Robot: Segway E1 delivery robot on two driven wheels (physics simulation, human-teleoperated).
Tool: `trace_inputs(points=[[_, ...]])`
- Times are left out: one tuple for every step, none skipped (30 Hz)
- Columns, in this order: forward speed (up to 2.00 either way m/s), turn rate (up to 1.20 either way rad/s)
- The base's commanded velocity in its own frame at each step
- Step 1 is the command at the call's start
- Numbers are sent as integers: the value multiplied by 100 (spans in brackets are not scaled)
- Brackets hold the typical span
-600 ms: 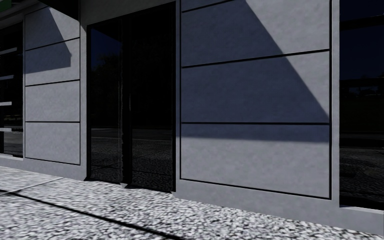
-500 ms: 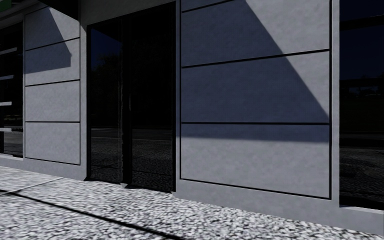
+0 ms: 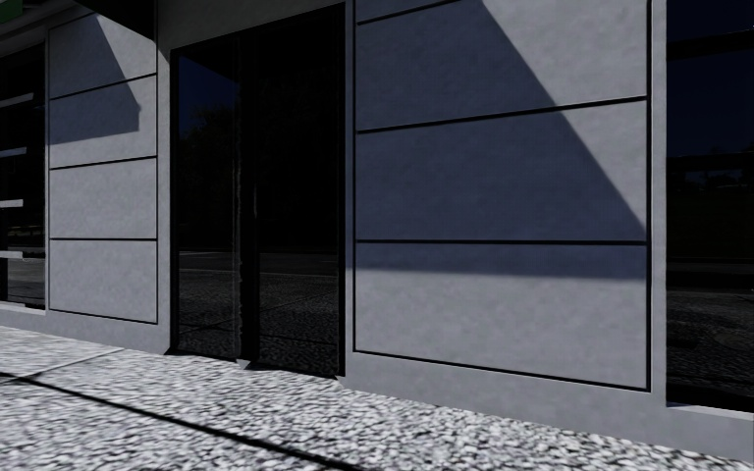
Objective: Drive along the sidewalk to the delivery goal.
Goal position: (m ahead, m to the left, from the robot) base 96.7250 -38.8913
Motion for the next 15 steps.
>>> trace_inputs(points=[[0,0],[0,0],[0,0],[0,0],[0,0],[0,0],[0,0],[0,0],[0,0],[0,0],[0,0],[0,0],[0,4],[0,14],[0,14]])
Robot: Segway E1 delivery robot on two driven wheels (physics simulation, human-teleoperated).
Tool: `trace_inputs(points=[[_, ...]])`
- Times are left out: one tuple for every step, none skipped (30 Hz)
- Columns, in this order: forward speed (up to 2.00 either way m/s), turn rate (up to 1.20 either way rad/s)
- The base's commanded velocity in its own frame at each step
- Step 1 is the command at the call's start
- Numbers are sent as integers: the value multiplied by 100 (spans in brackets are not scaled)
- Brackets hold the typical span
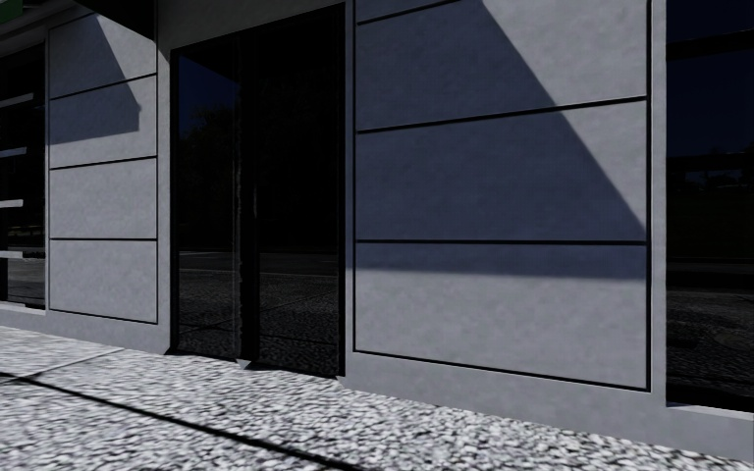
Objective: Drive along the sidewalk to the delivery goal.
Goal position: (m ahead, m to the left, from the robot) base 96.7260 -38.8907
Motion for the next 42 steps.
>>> trace_inputs(points=[[2,18],[32,21],[46,29],[46,29],[54,38],[57,44],[59,46],[59,46],[59,49],[59,52],[59,54],[61,54],[61,54],[68,55],[73,55],[75,55],[75,55],[76,56],[76,60],[76,65],[76,66],[76,66],[76,67],[75,68],[75,68],[75,68],[75,68],[75,68],[75,68],[75,68],[75,68],[75,68],[75,68],[75,68],[75,68],[75,68],[75,68],[75,68],[76,68],[76,68],[81,68],[85,68]])
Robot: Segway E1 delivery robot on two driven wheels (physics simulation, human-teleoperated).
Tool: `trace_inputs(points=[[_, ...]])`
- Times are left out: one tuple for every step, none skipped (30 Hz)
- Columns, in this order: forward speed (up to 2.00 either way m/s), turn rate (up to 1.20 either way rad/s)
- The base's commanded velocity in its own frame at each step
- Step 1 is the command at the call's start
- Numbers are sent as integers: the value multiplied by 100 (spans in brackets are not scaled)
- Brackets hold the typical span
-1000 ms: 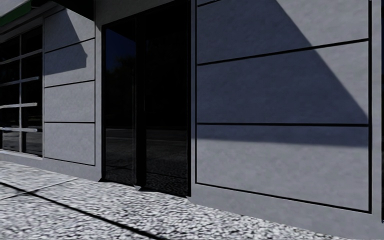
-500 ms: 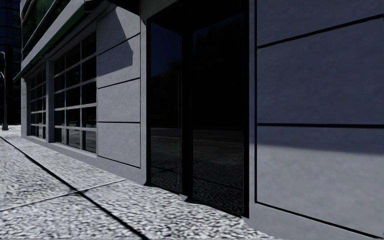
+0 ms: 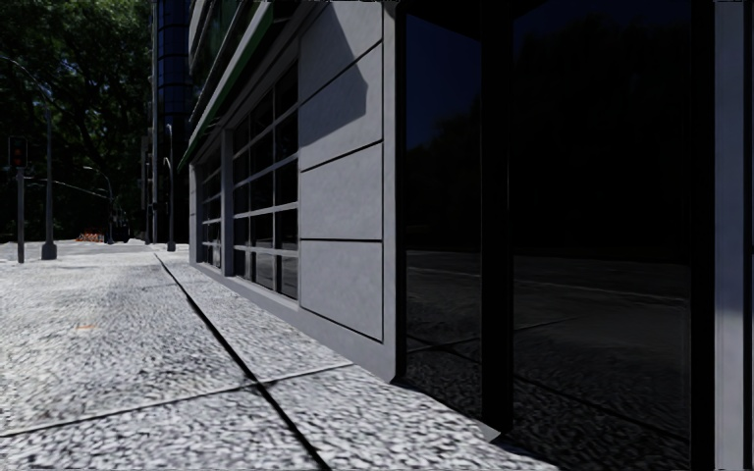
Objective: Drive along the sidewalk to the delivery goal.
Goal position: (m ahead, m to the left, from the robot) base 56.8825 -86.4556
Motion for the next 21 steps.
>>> trace_inputs(points=[[86,68],[87,68],[87,68],[87,68],[87,68],[87,68],[87,68],[87,68],[87,68],[89,68],[91,68],[91,68],[93,68],[94,68],[94,68],[94,68],[95,68],[95,68],[95,68],[95,68],[95,68]])
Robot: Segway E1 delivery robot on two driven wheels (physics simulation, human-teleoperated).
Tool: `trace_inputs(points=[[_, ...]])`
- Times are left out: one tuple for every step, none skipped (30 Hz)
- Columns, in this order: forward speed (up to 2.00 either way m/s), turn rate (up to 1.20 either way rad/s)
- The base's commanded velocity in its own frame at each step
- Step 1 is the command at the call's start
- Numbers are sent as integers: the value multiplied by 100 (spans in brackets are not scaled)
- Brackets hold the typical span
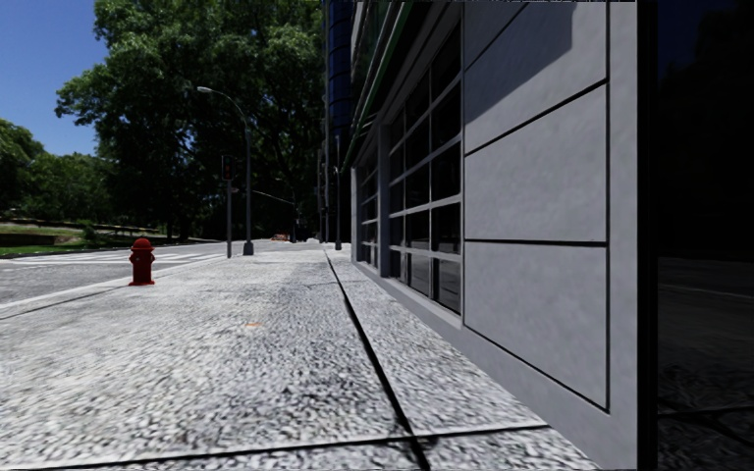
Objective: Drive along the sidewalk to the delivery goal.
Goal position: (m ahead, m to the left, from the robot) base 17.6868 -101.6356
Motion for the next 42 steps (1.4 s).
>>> trace_inputs(points=[[95,68],[95,68],[95,68],[95,68],[95,68],[95,68],[95,65],[95,23],[95,0],[95,0],[95,0],[95,0],[106,0],[200,0],[200,0],[200,0],[200,0],[200,0],[200,0],[200,0],[200,0],[200,0],[200,0],[200,0],[200,0],[200,0],[200,0],[200,0],[200,0],[200,0],[200,0],[200,0],[200,0],[200,0],[200,0],[200,0],[200,0],[200,0],[200,0],[200,0],[200,0],[200,0]])
